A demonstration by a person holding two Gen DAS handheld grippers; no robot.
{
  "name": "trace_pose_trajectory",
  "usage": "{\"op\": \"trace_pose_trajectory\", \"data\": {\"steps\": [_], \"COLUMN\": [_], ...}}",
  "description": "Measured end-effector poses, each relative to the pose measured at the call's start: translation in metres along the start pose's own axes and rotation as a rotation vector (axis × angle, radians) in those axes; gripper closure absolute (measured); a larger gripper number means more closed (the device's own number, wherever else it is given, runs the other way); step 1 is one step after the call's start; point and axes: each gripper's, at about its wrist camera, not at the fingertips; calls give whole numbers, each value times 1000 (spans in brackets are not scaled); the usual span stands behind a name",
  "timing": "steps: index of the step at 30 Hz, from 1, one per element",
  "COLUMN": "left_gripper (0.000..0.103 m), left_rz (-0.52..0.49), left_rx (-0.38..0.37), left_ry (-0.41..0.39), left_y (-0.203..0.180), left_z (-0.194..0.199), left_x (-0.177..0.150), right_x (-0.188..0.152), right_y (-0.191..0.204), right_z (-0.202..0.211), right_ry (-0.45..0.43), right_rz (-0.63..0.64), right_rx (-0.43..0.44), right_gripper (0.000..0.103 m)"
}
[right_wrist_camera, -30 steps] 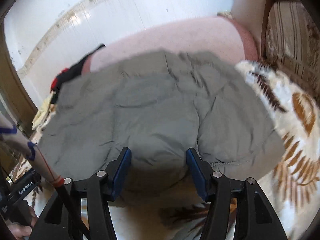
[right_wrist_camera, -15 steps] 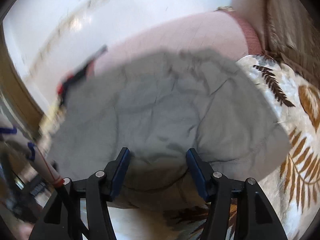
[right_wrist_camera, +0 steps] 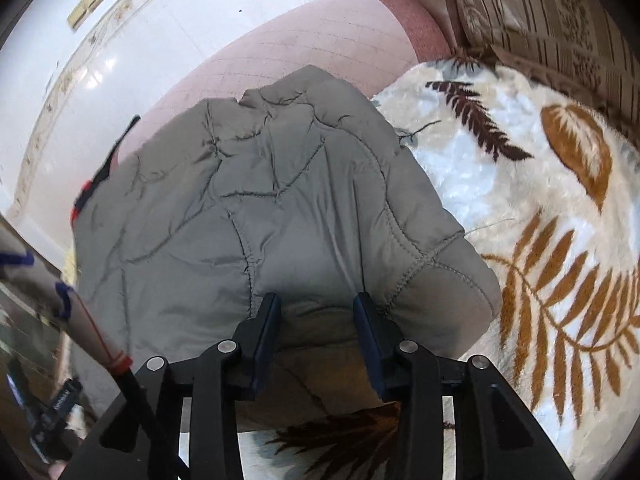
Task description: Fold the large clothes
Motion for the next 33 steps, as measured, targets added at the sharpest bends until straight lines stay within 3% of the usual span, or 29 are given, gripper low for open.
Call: {"op": "trace_pose_trajectory", "data": {"steps": [2, 4, 6, 7, 11, 13, 19, 27, 33], "left_gripper": [14, 14, 14, 13, 13, 13, 13, 12, 12], "left_rz": [43, 80, 130, 162, 255, 282, 273, 221, 200], "left_rx": [-13, 22, 21, -2, -97, -113, -123, -75, -18], "left_ry": [-17, -30, -12, 8, 133, 142, 146, 116, 50], "left_y": [9, 19, 31, 38, 53, 58, 58, 52, 30], "left_z": [10, 18, 22, 21, 8, 7, 9, 13, 22], "left_x": [3, 7, 6, 6, -1, -3, -4, -4, -20], "right_x": [3, 11, 15, 14, 14, 10, 3, 3, 0], "right_y": [-7, -14, -31, -41, -75, -85, -93, -90, -88], "right_z": [20, 39, 55, 61, 57, 47, 30, 25, 22], "right_ry": [-50, -108, -169, -185, -133, -95, -22, -14, -17], "right_rz": [-84, -124, -184, -236, -390, -466, -541, -524, -522], "right_rx": [72, 47, -12, -23, 43, 106, 139, 136, 145], "right_gripper": [61, 58, 34, 31, 31, 31, 31, 31, 29]}}
Point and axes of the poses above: each gripper's, at about its wrist camera, not at the fingertips, and z roughly against the way its jaws point, y to its left, x to its top, and after that the axes turned 3 degrees about -z, right-handed
